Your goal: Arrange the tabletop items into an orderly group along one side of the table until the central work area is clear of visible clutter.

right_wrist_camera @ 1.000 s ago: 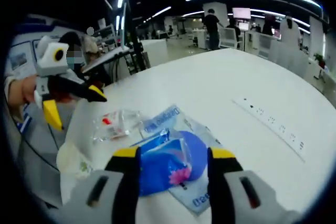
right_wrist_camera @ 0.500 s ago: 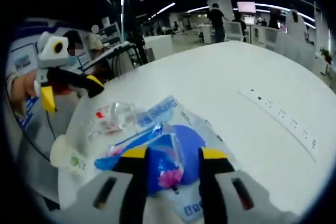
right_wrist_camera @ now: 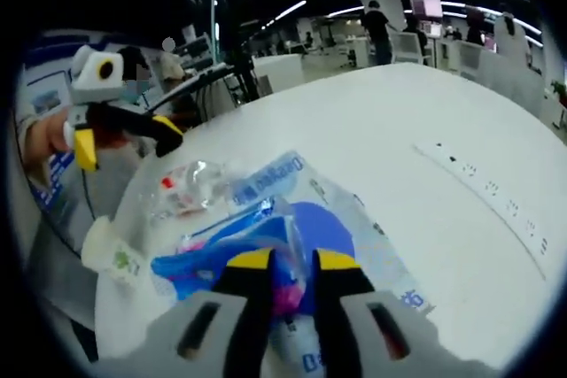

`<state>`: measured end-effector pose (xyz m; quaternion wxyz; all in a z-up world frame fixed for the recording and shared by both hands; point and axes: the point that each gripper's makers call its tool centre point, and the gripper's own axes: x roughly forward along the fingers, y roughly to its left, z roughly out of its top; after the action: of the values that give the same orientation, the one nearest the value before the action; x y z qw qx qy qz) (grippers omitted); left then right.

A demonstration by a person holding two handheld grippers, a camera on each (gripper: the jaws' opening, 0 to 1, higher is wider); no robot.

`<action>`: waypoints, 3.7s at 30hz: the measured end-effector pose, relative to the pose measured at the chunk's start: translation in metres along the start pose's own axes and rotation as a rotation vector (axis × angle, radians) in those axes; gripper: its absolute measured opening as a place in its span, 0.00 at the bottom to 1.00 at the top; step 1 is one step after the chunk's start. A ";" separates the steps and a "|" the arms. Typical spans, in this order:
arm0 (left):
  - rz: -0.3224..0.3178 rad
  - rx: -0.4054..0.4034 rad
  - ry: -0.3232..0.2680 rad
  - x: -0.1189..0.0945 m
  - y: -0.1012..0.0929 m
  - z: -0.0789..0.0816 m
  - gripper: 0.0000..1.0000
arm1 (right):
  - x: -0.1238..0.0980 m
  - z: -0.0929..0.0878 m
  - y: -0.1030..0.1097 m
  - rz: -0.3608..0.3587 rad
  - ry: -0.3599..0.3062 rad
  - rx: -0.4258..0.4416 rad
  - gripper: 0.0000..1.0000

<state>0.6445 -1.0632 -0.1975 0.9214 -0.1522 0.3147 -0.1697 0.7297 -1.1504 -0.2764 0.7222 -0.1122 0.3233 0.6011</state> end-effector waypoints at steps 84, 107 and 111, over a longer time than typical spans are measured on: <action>-0.045 0.136 -0.089 0.027 -0.092 0.046 0.14 | -0.194 0.075 0.025 -0.295 -0.682 0.338 0.00; -0.187 0.254 -0.071 0.042 -0.190 0.040 0.00 | -0.284 0.010 0.038 -0.506 -0.646 0.352 0.00; -0.210 0.270 -0.068 0.049 -0.207 0.040 0.00 | -0.304 0.000 0.036 -0.537 -0.653 0.357 0.00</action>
<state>0.6612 -1.2615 -0.1131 0.9208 -0.0646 0.2400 -0.3005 0.6749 -1.3832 -0.0850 0.9246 0.1297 0.1367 0.3312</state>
